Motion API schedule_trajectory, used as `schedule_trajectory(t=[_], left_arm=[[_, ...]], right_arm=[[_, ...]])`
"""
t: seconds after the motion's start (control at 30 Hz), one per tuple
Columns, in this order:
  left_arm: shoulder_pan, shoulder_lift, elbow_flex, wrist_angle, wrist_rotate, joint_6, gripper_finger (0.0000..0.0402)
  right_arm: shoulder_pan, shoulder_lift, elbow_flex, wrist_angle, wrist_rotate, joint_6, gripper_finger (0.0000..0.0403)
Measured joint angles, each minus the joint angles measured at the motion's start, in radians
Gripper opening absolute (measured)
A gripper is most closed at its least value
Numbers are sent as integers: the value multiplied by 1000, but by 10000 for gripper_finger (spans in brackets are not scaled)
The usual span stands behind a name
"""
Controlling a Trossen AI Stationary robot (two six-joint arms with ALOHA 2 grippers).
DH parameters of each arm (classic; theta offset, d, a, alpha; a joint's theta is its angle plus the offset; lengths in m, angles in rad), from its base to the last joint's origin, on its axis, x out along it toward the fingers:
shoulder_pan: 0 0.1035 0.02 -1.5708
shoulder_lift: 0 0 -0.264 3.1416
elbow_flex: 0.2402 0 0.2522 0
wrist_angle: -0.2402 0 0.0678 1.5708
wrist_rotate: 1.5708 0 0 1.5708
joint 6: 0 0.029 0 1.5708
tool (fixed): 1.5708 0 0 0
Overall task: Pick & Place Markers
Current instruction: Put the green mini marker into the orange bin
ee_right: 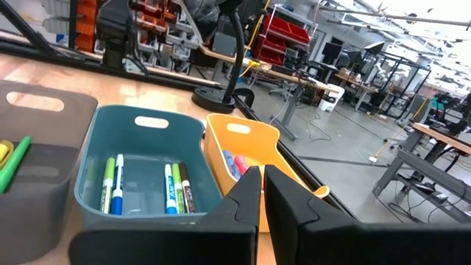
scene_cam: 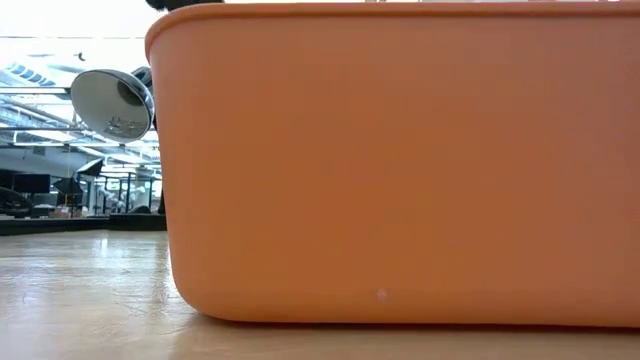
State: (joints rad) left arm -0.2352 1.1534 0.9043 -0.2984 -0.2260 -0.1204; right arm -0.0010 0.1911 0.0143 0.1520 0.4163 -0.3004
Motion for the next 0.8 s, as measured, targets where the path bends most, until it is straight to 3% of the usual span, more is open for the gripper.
schedule_trajectory(t=[0.17, 0.33, 0.63, 0.8], left_arm=[[-228, 40, 1, 289, -185, 102, 35], [-366, 194, -1, 563, -227, 197, 35], [-361, 493, 0, 795, -228, 84, 35], [-310, 615, 49, 764, -194, -23, 35]], right_arm=[[0, -1, 0, -1, 0, 0, 11], [0, 0, 0, 0, 0, 0, 11], [0, 0, 0, 0, 0, 0, 11], [0, 0, 0, 0, 0, 0, 11]])
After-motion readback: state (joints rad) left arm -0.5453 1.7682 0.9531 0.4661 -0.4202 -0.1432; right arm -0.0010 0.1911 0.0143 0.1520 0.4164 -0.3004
